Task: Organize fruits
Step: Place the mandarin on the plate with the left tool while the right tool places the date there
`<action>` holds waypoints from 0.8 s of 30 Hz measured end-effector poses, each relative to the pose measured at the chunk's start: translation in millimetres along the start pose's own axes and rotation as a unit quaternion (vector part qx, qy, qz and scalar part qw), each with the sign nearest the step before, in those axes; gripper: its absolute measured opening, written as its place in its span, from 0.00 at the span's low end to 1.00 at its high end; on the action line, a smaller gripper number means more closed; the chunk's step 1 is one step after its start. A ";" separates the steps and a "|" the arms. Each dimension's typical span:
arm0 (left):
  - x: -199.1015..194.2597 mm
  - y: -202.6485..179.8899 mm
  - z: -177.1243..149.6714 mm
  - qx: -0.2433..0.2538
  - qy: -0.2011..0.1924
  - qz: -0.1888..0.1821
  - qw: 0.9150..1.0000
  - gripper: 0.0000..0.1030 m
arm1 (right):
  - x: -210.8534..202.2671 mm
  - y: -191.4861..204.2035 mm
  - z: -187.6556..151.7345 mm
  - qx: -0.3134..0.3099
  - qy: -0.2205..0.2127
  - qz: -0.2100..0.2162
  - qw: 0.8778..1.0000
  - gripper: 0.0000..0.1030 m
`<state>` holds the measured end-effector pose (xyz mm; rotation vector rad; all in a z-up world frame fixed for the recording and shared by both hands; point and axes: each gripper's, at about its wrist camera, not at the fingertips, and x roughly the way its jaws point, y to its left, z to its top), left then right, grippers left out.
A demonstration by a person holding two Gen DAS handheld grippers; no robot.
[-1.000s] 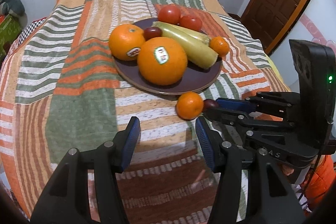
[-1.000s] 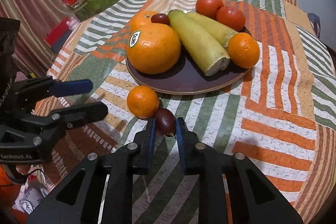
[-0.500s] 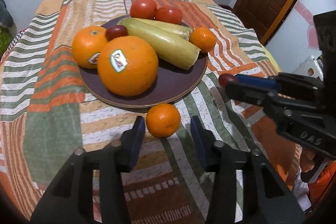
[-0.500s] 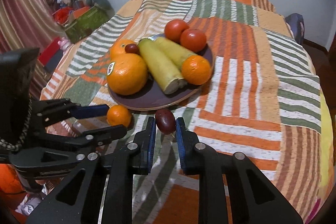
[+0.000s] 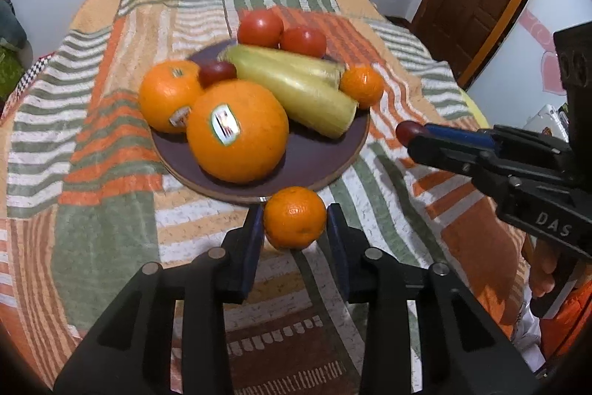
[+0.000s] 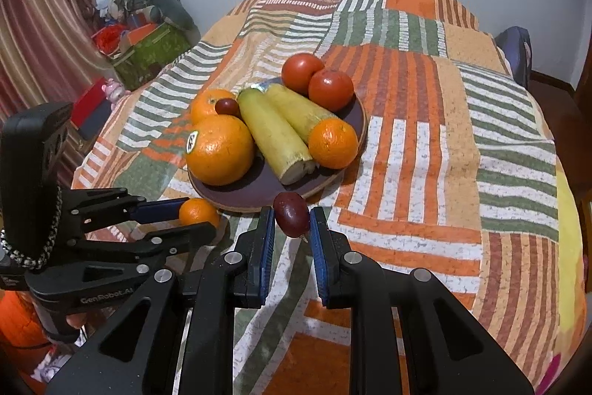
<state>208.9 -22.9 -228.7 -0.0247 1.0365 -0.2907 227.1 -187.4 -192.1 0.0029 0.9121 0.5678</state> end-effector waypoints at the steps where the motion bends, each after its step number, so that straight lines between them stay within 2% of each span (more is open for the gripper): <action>1: -3.6 0.7 2.4 0.000 -0.005 0.001 1.000 0.33 | -1.0 0.8 2.2 -0.002 -0.003 -0.001 1.000 0.17; 10: -34.2 9.1 36.6 -0.002 -0.063 0.007 0.998 0.33 | -5.0 7.6 23.9 -0.018 -0.032 0.000 0.999 0.17; 24: -24.0 14.5 73.2 0.006 -0.083 0.011 0.996 0.34 | 15.0 8.0 51.5 -0.034 -0.045 0.002 0.998 0.17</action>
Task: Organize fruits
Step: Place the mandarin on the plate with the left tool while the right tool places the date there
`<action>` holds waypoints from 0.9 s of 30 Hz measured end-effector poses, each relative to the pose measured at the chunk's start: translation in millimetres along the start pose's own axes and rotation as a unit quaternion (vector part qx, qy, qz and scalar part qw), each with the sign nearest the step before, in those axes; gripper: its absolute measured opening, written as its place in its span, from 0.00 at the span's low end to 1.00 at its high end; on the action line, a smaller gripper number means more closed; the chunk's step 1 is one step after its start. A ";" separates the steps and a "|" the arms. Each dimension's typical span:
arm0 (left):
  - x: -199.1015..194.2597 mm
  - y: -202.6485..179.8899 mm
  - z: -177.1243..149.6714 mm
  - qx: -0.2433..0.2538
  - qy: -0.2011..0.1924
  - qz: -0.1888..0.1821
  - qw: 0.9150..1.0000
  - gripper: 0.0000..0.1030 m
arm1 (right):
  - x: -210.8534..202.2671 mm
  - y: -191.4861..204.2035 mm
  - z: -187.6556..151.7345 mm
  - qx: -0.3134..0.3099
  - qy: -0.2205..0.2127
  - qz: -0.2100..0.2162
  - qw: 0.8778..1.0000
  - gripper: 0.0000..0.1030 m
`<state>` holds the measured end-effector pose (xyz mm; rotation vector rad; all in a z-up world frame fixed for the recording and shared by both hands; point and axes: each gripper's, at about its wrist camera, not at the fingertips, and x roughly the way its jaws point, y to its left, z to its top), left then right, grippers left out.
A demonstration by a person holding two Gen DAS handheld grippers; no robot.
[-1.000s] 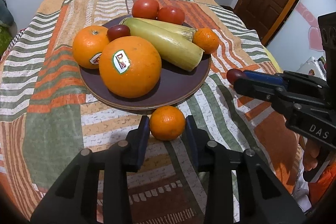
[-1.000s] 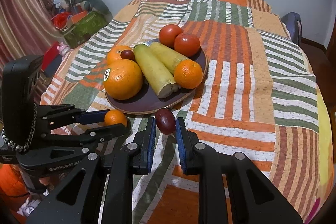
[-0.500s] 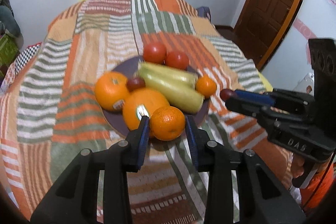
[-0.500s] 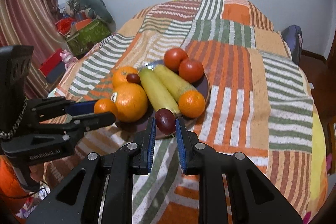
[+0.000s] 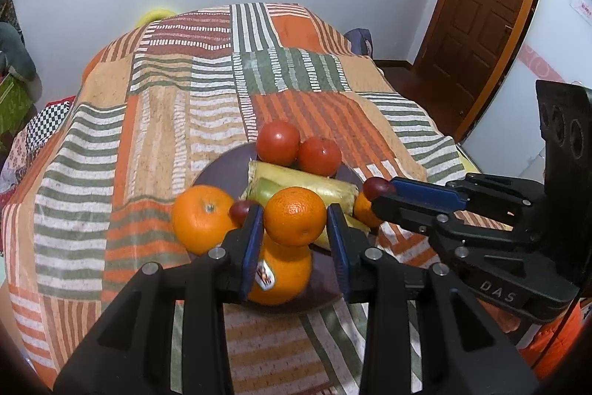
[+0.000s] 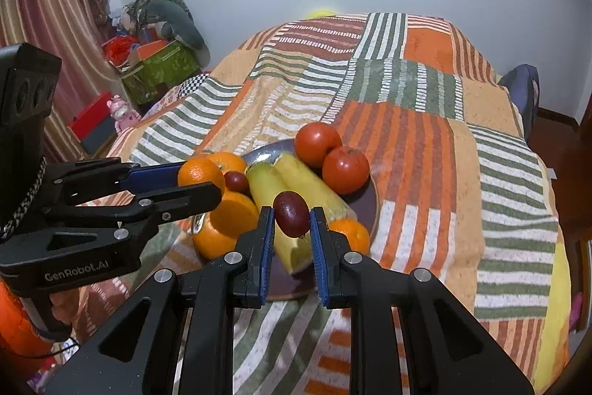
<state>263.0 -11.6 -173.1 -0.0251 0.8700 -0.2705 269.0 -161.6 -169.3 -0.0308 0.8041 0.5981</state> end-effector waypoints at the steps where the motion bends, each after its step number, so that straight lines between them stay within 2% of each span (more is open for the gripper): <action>1: 1.6 0.9 1.1 0.000 0.000 0.000 1.000 0.33 | 2.3 -0.7 1.0 0.000 0.001 0.000 1.000 0.17; 14: 34.6 14.1 4.5 -0.003 0.025 0.007 1.000 0.34 | 30.7 -4.6 2.2 -0.003 0.025 -0.004 1.000 0.17; 27: 38.5 14.0 2.4 -0.008 0.033 0.001 0.999 0.37 | 38.2 -4.4 -0.1 -0.008 0.043 -0.007 0.999 0.18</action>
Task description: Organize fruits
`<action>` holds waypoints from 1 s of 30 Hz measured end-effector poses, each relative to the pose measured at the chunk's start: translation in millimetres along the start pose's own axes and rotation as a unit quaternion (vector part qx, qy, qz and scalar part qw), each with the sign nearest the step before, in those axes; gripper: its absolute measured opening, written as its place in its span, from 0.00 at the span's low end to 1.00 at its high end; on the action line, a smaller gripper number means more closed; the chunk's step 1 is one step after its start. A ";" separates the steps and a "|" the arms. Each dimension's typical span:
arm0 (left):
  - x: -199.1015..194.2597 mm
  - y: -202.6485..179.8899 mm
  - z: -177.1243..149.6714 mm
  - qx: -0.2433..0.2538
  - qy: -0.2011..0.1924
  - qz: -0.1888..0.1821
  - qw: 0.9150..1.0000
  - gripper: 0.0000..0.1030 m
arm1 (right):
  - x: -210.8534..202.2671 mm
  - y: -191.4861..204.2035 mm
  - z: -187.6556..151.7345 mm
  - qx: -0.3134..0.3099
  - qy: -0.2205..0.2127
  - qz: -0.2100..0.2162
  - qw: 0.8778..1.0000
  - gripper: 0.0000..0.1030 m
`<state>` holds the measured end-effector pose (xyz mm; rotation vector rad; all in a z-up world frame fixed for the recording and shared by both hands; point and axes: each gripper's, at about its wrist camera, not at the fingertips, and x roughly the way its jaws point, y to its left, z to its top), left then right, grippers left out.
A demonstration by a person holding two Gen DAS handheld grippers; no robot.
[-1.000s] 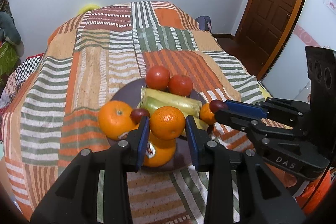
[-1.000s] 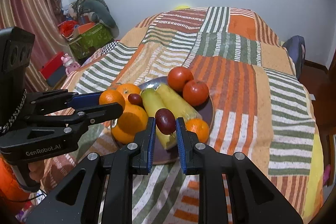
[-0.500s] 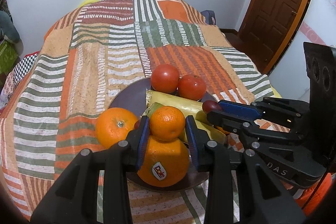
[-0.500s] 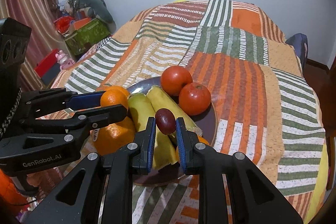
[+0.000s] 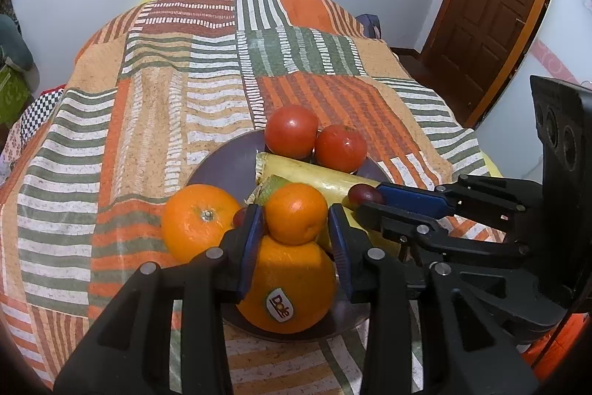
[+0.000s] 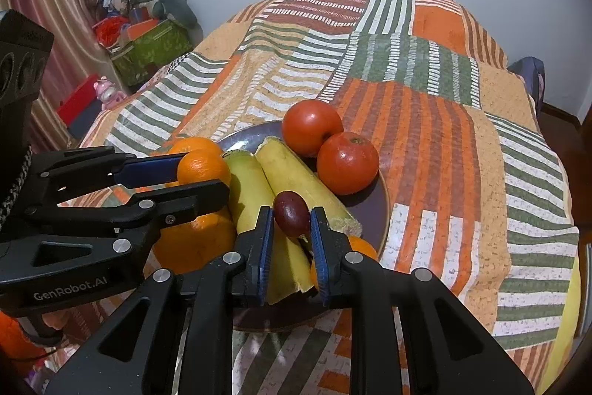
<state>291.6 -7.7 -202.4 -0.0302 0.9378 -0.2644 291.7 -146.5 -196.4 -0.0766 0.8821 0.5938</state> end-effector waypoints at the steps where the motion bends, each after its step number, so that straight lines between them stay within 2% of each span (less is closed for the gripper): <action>1: -1.2 -0.1 -0.4 -0.001 -0.001 -0.001 1.000 0.37 | -0.9 0.2 -0.2 -0.001 0.000 -0.001 1.000 0.18; 10: -32.0 -3.9 0.2 -0.003 -0.030 0.005 1.000 0.37 | -25.6 -1.3 2.8 0.005 -0.024 -0.009 1.000 0.20; 16: -84.4 -12.5 2.1 -0.003 -0.092 0.027 0.995 0.37 | -69.8 5.9 10.9 0.005 -0.071 -0.018 0.997 0.20; 24: -184.5 -34.1 -4.8 -0.002 -0.207 0.056 0.977 0.37 | -155.0 38.6 14.2 -0.011 -0.169 -0.027 0.985 0.20; 30: -256.0 -50.4 -21.6 -0.002 -0.286 0.075 0.955 0.37 | -213.0 64.1 7.4 -0.018 -0.244 -0.027 0.969 0.20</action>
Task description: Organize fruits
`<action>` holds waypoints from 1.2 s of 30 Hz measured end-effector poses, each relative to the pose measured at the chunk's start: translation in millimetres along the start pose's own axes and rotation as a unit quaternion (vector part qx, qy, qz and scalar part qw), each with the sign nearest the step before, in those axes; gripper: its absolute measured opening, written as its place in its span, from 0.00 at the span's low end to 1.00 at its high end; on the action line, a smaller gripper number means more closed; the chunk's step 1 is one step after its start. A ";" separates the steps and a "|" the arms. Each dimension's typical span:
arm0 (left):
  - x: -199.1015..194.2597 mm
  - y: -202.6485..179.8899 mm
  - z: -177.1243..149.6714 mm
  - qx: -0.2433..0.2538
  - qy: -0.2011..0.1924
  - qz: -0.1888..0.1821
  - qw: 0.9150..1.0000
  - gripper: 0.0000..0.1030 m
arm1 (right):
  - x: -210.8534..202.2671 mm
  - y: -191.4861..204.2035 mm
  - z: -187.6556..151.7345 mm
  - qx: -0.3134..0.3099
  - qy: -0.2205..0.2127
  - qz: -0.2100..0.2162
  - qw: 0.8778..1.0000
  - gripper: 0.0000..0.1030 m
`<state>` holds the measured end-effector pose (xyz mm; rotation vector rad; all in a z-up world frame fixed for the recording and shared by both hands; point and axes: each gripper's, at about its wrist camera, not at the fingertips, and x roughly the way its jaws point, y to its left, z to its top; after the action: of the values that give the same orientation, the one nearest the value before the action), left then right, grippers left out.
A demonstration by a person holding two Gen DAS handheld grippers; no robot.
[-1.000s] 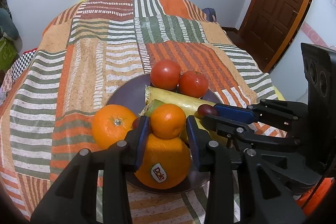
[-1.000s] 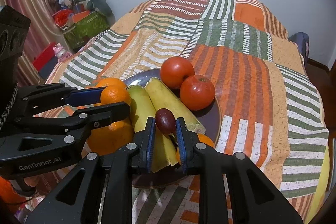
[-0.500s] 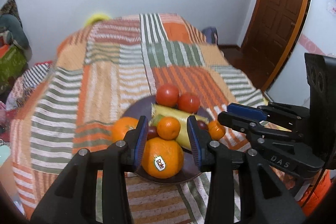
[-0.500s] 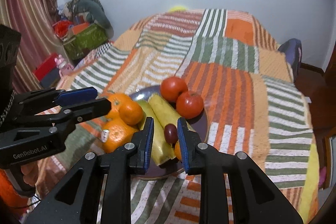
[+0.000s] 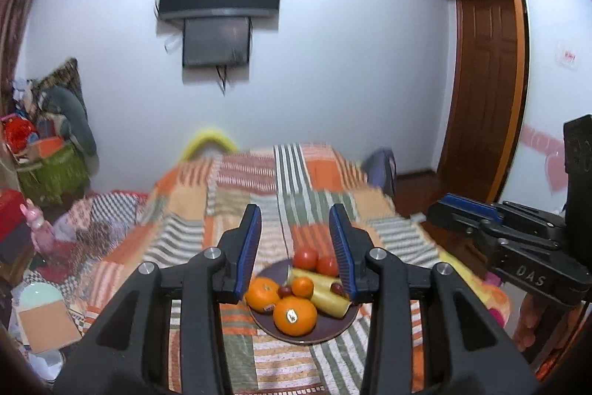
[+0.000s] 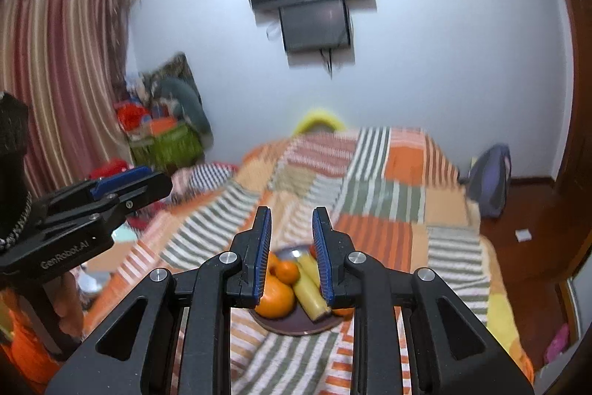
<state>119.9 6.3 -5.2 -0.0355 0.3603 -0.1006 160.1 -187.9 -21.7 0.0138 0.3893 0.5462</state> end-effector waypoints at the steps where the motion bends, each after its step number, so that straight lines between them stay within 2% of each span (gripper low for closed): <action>1: -12.1 -0.4 3.7 -0.003 -0.012 -0.001 1.000 0.38 | -10.6 3.9 3.4 -0.001 -0.015 0.000 1.000 0.20; 4: -38.2 -2.4 10.0 -0.007 -0.040 0.003 0.999 0.54 | -34.0 13.3 8.4 -0.006 -0.048 -0.005 0.999 0.22; 6: -52.9 -4.4 11.2 -0.007 -0.057 0.007 0.998 0.60 | -42.3 16.9 8.6 -0.008 -0.061 -0.008 0.998 0.30; 8: -63.7 -6.8 11.7 -0.003 -0.065 0.007 0.998 0.65 | -50.5 20.7 7.7 -0.009 -0.075 -0.015 0.997 0.45; 12: -77.5 -12.3 8.2 0.003 -0.074 0.014 0.997 0.75 | -52.6 24.8 3.5 -0.013 -0.086 -0.028 0.996 0.60; 14: -82.9 -13.6 6.3 0.003 -0.077 0.015 0.997 0.83 | -52.4 26.9 0.9 -0.015 -0.089 -0.038 0.995 0.72; 23: -95.8 -17.3 -3.4 0.009 -0.079 0.021 0.997 0.97 | -66.8 33.8 -5.0 -0.018 -0.099 -0.066 0.993 0.96; 26: -95.9 -17.4 -5.5 0.007 -0.078 0.023 0.997 0.99 | -71.9 35.4 -6.5 -0.019 -0.105 -0.071 0.992 1.00; 36: -97.5 -18.3 -9.8 0.010 -0.072 0.021 0.997 1.00 | -73.0 33.6 -10.3 -0.014 -0.103 -0.084 0.991 1.00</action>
<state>23.9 -1.8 20.7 -0.0153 0.2161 -0.0602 82.3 -197.2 -1.2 0.0102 0.1791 0.3793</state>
